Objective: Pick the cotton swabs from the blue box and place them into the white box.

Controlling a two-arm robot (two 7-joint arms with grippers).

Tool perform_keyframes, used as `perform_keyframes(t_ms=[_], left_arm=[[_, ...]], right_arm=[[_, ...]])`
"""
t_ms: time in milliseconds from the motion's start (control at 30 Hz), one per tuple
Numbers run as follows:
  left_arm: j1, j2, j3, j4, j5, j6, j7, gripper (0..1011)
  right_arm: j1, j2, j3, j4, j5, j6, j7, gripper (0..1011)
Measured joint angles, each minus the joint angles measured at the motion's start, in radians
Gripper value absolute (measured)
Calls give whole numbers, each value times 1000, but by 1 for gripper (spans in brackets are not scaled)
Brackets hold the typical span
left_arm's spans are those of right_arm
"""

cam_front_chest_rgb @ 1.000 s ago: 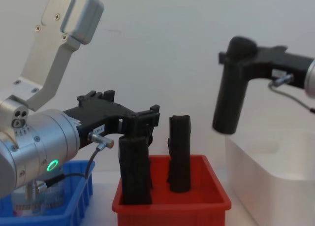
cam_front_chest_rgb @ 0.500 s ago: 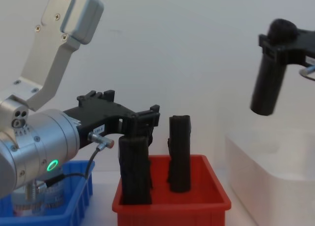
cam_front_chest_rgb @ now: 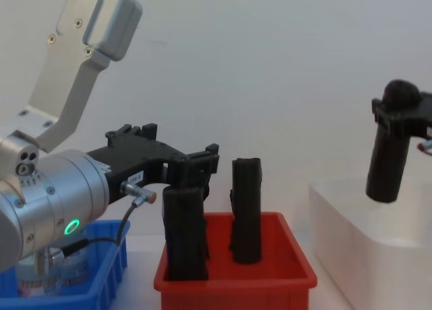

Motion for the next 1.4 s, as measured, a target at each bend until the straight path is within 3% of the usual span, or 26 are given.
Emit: perform_keyframes(t_ms=[67,267,333,600,833,1133,1400], left_arm=[[0,0,0,0,0,0,0,1004],[0,0,0,0,0,0,0,1004],[0,0,0,0,0,0,0,1004],[0,0,0,0,0,0,0,1004],[3,3,-3,-3,-1,-1,3,1004],[23,27,-22,-24,-24,12,49,1004],[68,72,-53,-49,-89,52,116,1004]], right_arm=[[4,-3,-1,13,0,2,-2,352],[15,-15,-7,56,-2,7,-9,538],[17,-17,-7,64,-2,9,-10,550],[23,-23,-10,89,-3,12,-13,849],[26,-26,-11,100,-3,14,-15,1001],[14,-20,-10,78,2,2,4,1001],[-9,-6,-6,29,19,-17,63,1001]])
